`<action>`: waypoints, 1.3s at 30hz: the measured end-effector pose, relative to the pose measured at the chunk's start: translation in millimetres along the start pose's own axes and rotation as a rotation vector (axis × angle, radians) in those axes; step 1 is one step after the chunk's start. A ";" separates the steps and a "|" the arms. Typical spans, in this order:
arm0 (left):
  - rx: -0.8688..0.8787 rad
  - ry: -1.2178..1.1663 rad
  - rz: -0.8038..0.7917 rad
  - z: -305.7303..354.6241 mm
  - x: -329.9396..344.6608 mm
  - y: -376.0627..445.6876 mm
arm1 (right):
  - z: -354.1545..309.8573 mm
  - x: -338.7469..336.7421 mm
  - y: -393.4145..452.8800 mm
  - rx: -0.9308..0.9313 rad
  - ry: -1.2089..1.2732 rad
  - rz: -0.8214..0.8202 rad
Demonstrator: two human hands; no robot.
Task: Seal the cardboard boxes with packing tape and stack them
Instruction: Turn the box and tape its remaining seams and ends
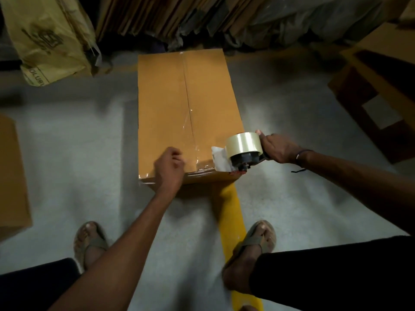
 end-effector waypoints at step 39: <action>-0.340 -0.188 -0.871 172.5 122.7 -4.6 | 80.9 -23.8 -7.0 0.102 -0.044 -0.070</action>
Point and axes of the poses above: each hand's wrist, its own y-axis towards the middle knuckle, its own x-axis out of the palm, z = x × y, the point moved 3 cm from there along y, towards the middle knuckle, and after that the axes turned 13 degrees about y, right-handed, at the moved point
